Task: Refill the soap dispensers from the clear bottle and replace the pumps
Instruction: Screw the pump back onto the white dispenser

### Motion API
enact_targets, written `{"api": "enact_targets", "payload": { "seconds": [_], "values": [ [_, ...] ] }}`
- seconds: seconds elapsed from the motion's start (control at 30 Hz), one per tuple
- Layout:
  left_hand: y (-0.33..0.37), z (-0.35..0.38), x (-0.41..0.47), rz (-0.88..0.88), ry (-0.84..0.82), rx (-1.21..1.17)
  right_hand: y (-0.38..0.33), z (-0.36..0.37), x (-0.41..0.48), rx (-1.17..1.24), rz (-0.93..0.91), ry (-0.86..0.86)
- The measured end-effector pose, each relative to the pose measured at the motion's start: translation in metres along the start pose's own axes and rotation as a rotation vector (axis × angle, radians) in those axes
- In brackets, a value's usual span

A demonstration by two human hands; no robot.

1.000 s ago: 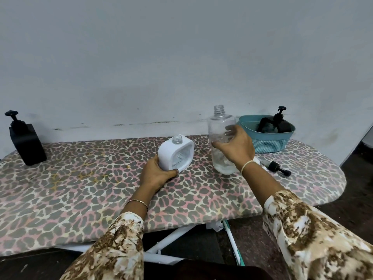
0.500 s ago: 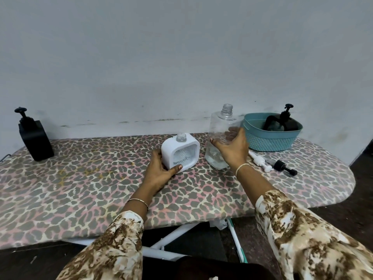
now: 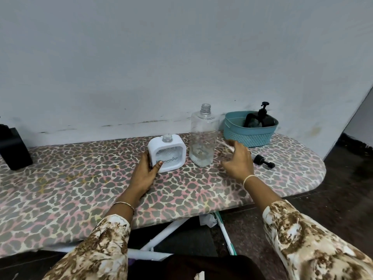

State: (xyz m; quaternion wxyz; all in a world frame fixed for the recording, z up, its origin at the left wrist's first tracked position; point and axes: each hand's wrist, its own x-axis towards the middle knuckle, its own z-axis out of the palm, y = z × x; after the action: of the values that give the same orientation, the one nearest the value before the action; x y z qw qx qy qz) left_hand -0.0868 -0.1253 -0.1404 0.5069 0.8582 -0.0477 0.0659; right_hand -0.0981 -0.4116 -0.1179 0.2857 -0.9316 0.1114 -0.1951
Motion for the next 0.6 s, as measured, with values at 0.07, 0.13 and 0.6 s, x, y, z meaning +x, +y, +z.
{"api": "enact_targets", "payload": {
  "seconds": [0.07,0.13,0.6],
  "values": [
    [-0.001,0.001,0.001,-0.005,0.007,-0.009,0.013,-0.003,-0.002,-0.116,0.05,0.081],
    [-0.003,0.001,0.001,-0.017,0.014,-0.035,0.022,-0.005,-0.003,-0.218,0.092,0.099],
    [-0.006,0.002,0.002,-0.022,0.05,-0.077,0.033,0.001,-0.001,-0.104,0.135,0.172]
  ]
}}
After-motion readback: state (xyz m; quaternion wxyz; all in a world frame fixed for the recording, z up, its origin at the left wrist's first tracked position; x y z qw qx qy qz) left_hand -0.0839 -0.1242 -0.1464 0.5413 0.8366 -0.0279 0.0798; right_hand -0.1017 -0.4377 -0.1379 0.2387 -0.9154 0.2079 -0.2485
